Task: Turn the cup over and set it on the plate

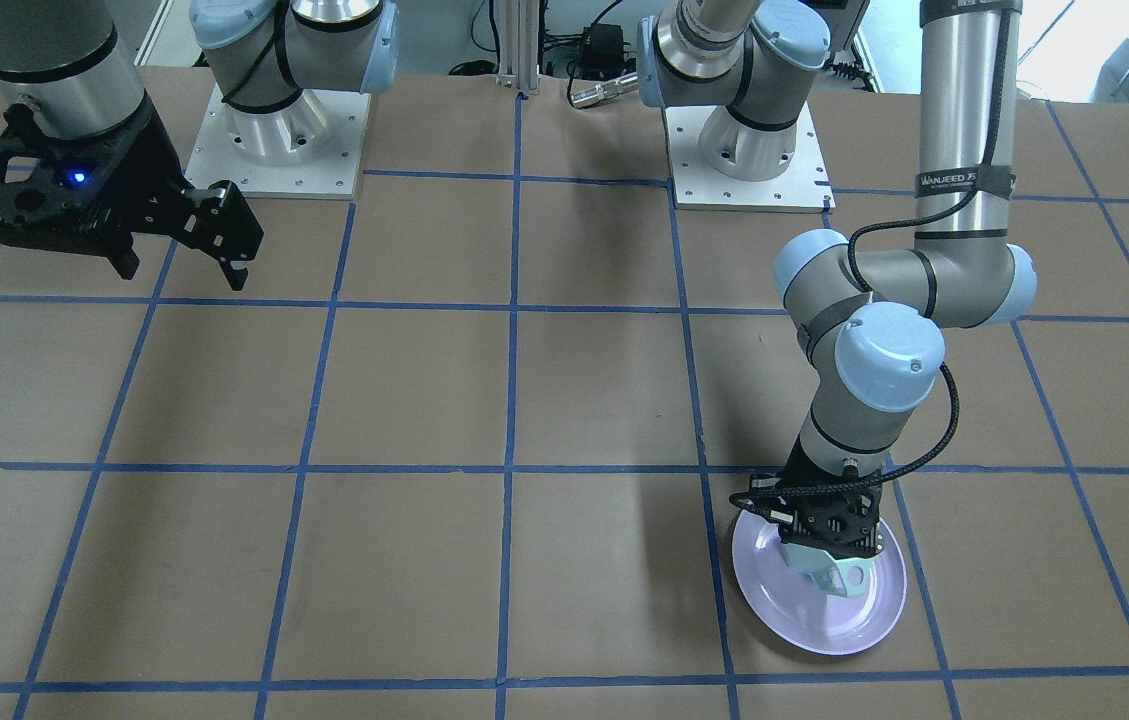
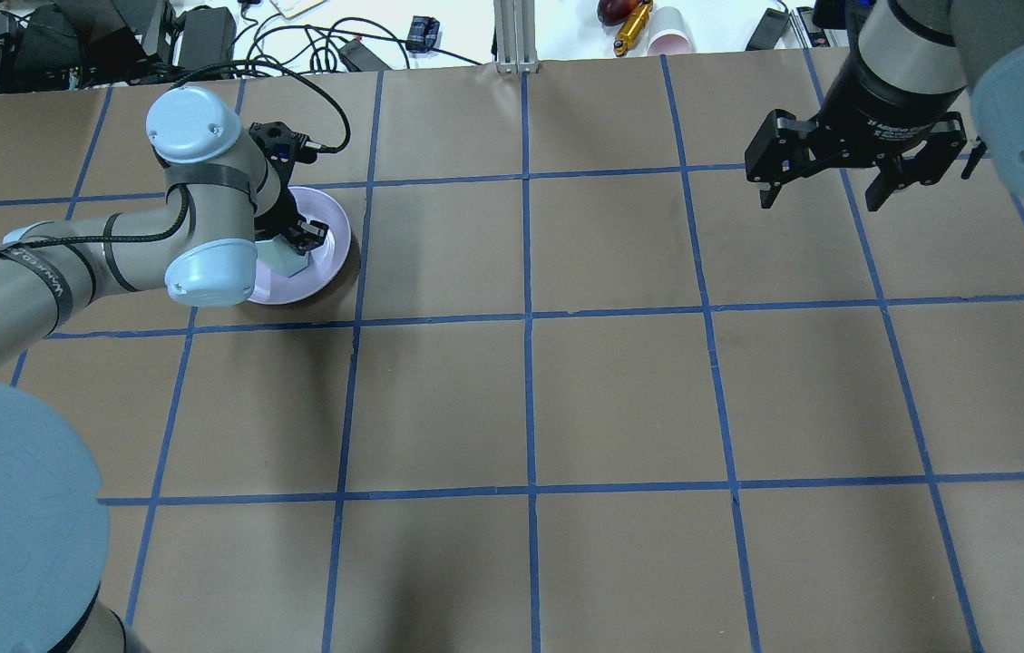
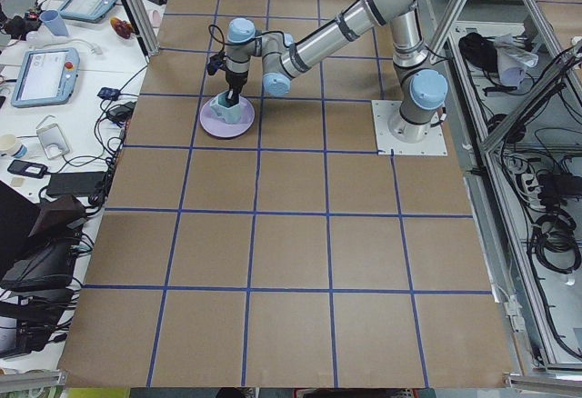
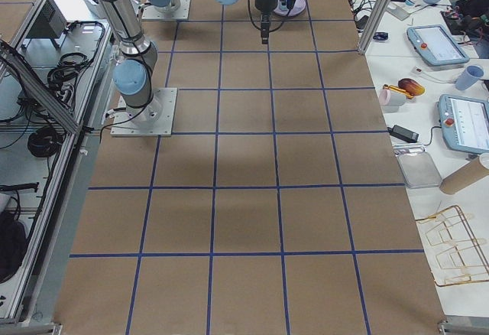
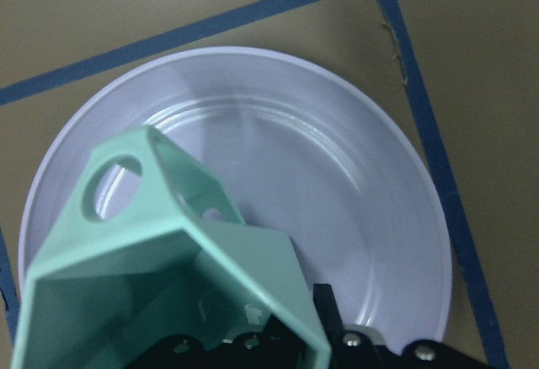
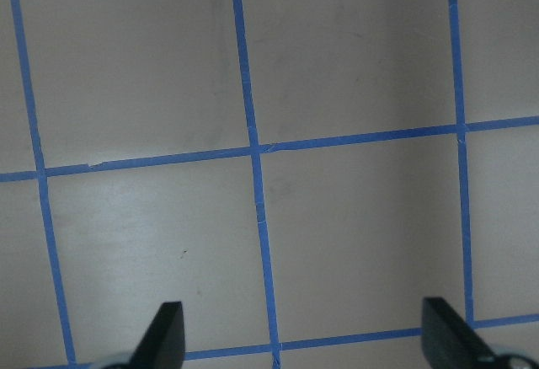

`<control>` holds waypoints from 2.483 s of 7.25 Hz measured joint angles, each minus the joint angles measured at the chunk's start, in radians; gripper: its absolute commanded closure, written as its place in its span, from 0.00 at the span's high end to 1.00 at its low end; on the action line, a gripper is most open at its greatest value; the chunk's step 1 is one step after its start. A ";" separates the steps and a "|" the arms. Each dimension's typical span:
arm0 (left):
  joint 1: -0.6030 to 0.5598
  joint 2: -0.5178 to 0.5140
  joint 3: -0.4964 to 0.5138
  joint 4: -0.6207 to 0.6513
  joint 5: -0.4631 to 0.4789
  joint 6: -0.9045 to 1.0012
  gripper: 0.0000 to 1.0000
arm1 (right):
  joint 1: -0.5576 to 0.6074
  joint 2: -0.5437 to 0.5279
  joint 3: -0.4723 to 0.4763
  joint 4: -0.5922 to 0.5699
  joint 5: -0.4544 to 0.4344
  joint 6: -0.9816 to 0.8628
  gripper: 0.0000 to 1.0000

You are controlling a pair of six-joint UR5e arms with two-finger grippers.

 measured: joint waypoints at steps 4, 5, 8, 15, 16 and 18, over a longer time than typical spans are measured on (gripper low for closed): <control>0.000 0.006 0.007 -0.018 0.001 -0.002 1.00 | 0.000 0.000 0.000 0.000 0.000 0.000 1.00; 0.001 0.021 0.014 -0.037 0.001 -0.006 1.00 | 0.000 0.000 0.000 0.000 0.000 0.000 1.00; -0.002 0.096 0.091 -0.201 -0.001 -0.027 1.00 | 0.000 0.000 0.000 0.000 0.000 0.000 1.00; -0.026 0.295 0.334 -0.764 -0.077 -0.244 1.00 | 0.000 0.000 0.000 0.000 0.000 0.000 1.00; -0.025 0.310 0.369 -0.831 -0.104 -0.276 1.00 | 0.000 0.000 0.000 0.000 0.000 0.000 1.00; -0.030 0.324 0.417 -0.951 -0.100 -0.296 1.00 | 0.000 0.000 0.000 0.000 0.000 0.000 1.00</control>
